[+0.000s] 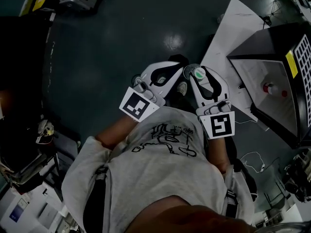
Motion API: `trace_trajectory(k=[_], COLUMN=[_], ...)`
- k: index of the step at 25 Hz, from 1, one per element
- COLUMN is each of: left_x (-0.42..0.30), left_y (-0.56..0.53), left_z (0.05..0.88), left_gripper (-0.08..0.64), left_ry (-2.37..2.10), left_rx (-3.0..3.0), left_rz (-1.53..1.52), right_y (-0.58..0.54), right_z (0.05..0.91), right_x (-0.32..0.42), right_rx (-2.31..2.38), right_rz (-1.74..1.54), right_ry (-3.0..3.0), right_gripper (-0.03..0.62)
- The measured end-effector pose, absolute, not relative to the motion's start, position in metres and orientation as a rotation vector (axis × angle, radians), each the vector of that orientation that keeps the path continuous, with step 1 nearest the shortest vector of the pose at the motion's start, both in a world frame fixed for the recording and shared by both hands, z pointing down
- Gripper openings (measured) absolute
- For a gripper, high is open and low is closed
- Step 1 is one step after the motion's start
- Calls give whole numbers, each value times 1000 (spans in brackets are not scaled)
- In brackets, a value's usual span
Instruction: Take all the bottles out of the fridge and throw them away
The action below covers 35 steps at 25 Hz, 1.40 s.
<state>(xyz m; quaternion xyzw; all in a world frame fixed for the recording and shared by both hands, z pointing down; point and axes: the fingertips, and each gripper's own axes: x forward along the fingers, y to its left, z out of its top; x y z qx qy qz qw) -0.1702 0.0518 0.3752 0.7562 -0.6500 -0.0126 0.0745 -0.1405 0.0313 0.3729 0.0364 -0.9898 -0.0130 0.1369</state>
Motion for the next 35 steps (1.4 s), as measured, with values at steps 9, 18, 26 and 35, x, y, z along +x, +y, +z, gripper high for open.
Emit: trace_trajectory(k=[9, 18, 26, 35], left_x=[-181, -182, -179, -181], left_y=[63, 72, 74, 81], left_z=[407, 448, 483, 527], left_gripper=[8, 8, 8, 8], left_ry=[-1926, -1891, -1865, -1855], left_rx=[2246, 2259, 2290, 2272], left_rz=[-6, 84, 128, 130], right_y=[45, 56, 61, 69], right_z=[405, 444, 484, 530], right_x=[-151, -156, -154, -155], right_rx=[81, 85, 96, 99], right_rz=[-48, -13, 20, 28], right_ry=[-2845, -2826, -2800, -2779], right_gripper=[153, 153, 153, 153])
